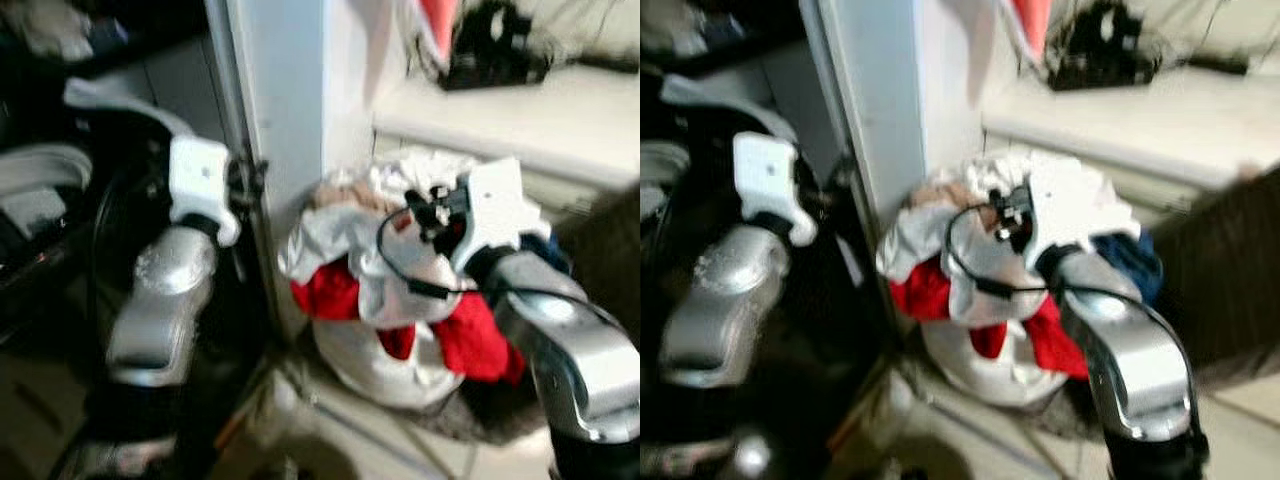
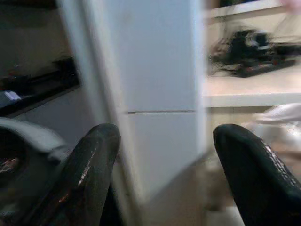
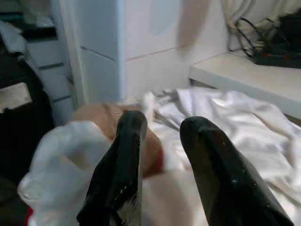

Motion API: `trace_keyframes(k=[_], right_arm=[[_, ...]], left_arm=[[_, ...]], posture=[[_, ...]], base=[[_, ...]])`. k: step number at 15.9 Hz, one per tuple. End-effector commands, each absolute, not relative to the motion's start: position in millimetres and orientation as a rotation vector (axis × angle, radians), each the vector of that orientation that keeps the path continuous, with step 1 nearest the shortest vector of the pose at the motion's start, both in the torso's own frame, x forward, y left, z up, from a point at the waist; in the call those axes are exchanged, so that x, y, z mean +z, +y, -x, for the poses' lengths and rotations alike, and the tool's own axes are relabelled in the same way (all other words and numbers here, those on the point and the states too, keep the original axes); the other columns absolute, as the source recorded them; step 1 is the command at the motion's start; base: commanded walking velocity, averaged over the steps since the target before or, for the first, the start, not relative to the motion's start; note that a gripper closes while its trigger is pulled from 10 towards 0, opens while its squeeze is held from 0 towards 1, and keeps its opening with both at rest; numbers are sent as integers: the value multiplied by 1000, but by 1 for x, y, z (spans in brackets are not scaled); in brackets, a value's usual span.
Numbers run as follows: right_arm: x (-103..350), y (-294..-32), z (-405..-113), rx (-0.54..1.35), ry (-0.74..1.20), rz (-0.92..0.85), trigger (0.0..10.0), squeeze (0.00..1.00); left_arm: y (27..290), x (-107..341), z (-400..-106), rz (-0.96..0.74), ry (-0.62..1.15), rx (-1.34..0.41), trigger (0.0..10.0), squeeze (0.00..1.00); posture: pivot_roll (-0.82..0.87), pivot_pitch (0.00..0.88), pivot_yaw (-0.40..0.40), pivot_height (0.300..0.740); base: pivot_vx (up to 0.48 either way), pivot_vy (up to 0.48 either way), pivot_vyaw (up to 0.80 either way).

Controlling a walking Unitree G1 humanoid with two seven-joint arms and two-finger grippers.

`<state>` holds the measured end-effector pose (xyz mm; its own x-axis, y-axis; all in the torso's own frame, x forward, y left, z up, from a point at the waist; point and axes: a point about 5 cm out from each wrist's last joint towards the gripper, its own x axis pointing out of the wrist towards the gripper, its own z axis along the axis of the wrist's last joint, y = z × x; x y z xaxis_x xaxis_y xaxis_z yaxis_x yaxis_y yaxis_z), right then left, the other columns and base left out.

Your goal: Clothes washing

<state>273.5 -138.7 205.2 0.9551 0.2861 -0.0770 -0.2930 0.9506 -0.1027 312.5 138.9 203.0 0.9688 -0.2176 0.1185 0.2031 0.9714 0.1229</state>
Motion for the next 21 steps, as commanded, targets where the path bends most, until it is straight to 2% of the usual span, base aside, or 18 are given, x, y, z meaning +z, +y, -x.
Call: trace_keyframes(k=[1, 6, 7, 9, 12, 17, 21], right_arm=[[211, -138, -273, 298, 32, 113, 10000, 0], [211, -138, -274, 297, 28, 112, 10000, 0], [211, -139, -274, 297, 26, 112, 10000, 0], [212, -139, -275, 291, 21, 117, 10000, 0], [213, -143, -277, 263, 12, 129, 10000, 0], [215, -143, -279, 266, -9, 187, 10000, 0], [216, -142, -279, 272, -17, 194, 10000, 0]], left_arm=[[141, 206, -312, -124, -138, -211, 10000, 0], [141, 207, -313, -127, -138, -205, 10000, 0], [138, 208, -314, -192, -131, -200, 10000, 0], [137, 208, -315, -194, -148, -183, 10000, 0], [138, 207, -317, -133, -128, -157, 10000, 0], [128, 208, -314, -148, -148, -225, 10000, 0], [125, 209, -315, -139, -151, -235, 10000, 0]], posture=[[3, 0, 35, 740], [3, 0, 36, 740], [3, 0, 36, 740], [1, 0, 37, 740], [3, 0, 35, 740], [3, 0, 35, 740], [0, 0, 38, 740]], base=[[0, 326, 0], [0, 318, 0], [0, -480, 0], [0, -480, 0], [0, 0, 0], [49, 0, 0], [269, 0, 598]])
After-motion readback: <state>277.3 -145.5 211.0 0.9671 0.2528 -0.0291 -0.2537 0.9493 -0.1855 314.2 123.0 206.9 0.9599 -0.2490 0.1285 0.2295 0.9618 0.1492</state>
